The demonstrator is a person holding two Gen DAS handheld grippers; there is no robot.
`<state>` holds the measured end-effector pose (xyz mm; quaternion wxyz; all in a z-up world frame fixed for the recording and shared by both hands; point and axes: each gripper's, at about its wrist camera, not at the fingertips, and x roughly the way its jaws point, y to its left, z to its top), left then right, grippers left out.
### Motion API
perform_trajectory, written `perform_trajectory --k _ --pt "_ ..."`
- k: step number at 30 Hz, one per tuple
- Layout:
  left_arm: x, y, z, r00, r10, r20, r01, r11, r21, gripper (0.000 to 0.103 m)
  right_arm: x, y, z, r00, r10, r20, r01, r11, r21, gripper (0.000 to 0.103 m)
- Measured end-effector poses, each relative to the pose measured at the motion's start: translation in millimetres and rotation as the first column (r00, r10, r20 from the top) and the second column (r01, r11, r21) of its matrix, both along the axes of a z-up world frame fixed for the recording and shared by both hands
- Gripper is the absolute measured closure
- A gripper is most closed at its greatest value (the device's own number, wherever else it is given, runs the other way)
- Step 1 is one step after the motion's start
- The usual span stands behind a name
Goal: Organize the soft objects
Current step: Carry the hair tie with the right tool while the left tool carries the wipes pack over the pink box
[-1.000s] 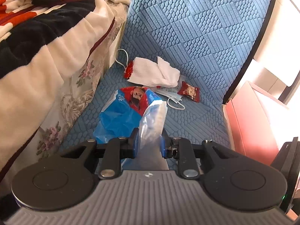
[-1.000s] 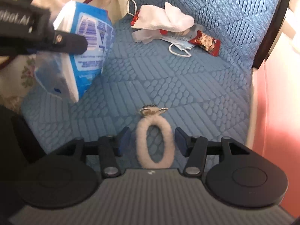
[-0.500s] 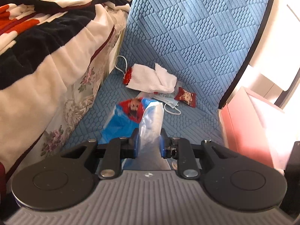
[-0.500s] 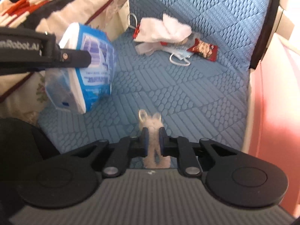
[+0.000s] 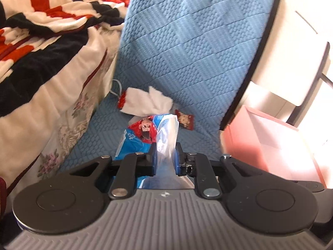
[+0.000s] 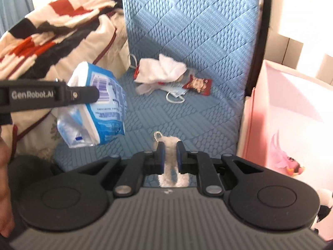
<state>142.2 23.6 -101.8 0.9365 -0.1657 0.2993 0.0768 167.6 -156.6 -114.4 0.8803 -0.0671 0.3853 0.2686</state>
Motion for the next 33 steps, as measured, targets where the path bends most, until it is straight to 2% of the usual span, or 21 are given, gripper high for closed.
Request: perform_trajectory --k 19,26,33 --pt "15 -77 73 0.986 -0.096 0.134 0.095 0.995 0.019 0.085 -2 -76 69 0.985 -0.114 0.132 0.102 0.991 0.090 0.088" --pt "27 -115 102 0.975 -0.155 0.159 0.152 0.988 0.028 0.085 6 -111 92 0.976 -0.151 0.157 0.135 0.985 0.107 0.088" --pt "41 -154 115 0.969 -0.180 0.168 0.178 0.984 0.024 0.085 16 -148 110 0.968 -0.182 0.170 0.164 0.980 0.116 0.088"
